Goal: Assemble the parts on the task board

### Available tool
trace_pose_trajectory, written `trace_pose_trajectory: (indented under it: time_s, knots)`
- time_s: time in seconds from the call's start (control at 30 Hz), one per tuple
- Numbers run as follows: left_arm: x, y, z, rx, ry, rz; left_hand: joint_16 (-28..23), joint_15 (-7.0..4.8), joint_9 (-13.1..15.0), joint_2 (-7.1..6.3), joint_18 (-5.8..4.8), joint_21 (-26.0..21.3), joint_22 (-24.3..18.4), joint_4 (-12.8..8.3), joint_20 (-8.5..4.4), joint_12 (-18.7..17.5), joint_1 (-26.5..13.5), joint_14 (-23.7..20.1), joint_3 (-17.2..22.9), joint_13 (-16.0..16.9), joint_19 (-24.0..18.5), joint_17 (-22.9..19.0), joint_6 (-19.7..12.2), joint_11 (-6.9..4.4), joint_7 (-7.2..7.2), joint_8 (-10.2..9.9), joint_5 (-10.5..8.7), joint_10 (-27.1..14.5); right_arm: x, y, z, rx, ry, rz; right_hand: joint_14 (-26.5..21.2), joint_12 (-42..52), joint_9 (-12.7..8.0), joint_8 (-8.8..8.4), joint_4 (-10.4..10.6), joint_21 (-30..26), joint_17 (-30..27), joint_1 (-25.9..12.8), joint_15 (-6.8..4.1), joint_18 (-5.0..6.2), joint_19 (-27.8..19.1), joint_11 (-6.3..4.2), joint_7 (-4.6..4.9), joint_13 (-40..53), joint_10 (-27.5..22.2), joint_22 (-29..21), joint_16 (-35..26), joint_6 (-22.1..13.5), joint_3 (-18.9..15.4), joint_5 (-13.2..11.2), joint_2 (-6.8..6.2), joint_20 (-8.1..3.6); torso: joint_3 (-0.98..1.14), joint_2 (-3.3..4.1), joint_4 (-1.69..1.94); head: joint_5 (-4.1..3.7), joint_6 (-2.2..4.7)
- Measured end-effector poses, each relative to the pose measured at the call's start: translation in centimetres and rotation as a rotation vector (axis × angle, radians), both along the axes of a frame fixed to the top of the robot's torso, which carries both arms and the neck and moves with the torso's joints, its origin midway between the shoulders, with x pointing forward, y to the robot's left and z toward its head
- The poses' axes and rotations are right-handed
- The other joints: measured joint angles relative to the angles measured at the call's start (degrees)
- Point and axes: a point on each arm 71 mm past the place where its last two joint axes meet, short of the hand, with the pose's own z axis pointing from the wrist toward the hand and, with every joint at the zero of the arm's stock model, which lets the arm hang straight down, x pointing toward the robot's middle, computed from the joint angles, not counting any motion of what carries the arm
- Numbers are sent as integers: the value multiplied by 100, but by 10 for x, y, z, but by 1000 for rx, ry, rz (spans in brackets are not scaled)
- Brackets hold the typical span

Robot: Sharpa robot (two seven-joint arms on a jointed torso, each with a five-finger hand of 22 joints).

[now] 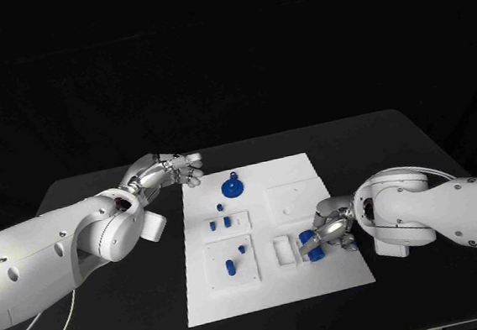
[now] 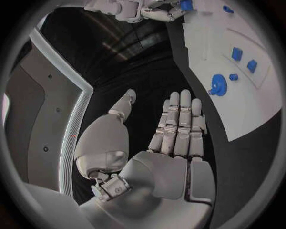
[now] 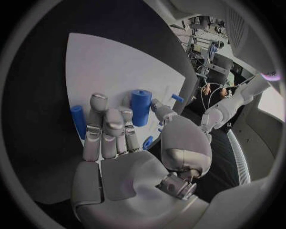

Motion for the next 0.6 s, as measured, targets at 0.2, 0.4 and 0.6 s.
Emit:
trace_pose_trajectory:
  time_s: [0.2, 0.4, 0.6]
  knots:
    - [0, 1, 0, 2, 3, 1, 0, 0, 0, 24, 0, 0, 5, 0, 0, 0, 20, 0, 0, 0, 0, 6, 0, 0, 0, 0, 0, 0, -3, 4, 3, 30, 8, -10, -1, -10, -1110, -11, 16, 23, 10, 0, -1, 0, -1, -21, -10, 5, 22, 0, 0, 48, 16, 0, 0, 1, 5, 0, -1, 25, 12]
    - [0, 1, 0, 2, 4, 0, 0, 0, 0, 45, 0, 0, 5, 0, 0, 0, 0, 0, 0, 1, 0, 11, 0, 0, 0, 0, 0, 0, -2, 6, 10, 49, 0, -21, -21, -11, -1074, 5, 33, 22, 14, -24, -21, 0, -9, -21, -10, 5, 21, 0, 0, 48, 0, 0, 24, 9, 4, 1, -1, 37, 16]
    - [0, 1, -1, 2, 7, -2, 0, 0, 0, 45, 0, 0, 11, 0, 0, 0, 0, 0, 0, 1, 0, 16, 0, 0, 0, 0, 0, 0, -2, 14, 12, 63, -3, -16, -5, -16, -1055, 12, 32, 23, 19, -24, -37, 0, -10, -42, -29, 11, 42, 0, 0, 66, 0, 0, 24, 10, -2, 3, 3, 10, 24]
